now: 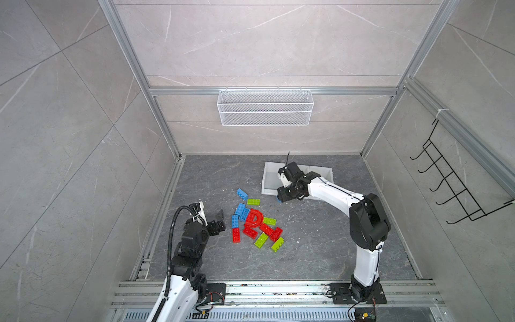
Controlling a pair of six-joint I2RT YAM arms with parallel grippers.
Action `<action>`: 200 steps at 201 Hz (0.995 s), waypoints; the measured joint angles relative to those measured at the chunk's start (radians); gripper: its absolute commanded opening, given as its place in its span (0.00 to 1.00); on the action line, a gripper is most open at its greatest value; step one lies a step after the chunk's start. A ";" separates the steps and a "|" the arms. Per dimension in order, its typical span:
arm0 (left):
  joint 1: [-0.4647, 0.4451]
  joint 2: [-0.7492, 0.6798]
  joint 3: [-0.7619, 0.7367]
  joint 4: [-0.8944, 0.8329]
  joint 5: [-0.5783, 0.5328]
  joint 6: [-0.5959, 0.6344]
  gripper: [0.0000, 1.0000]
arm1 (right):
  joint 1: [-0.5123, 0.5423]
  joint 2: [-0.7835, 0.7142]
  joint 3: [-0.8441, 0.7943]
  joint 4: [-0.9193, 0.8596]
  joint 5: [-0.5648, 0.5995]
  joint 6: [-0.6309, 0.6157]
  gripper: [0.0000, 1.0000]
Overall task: Sort the legos into containers by color
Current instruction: 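Carry the blue brick into the middle bin compartment and release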
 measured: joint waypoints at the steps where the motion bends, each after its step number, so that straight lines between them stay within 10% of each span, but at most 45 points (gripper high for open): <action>1: 0.000 0.000 0.000 0.000 0.000 0.000 1.00 | -0.005 -0.002 0.000 0.000 -0.001 0.000 0.54; 75: 0.000 -0.004 0.000 0.000 0.000 0.000 1.00 | -0.233 0.030 0.140 -0.019 -0.033 -0.039 0.54; 200: 0.000 -0.005 -0.001 0.000 0.000 0.000 1.00 | -0.238 0.244 0.370 -0.081 -0.041 -0.050 0.71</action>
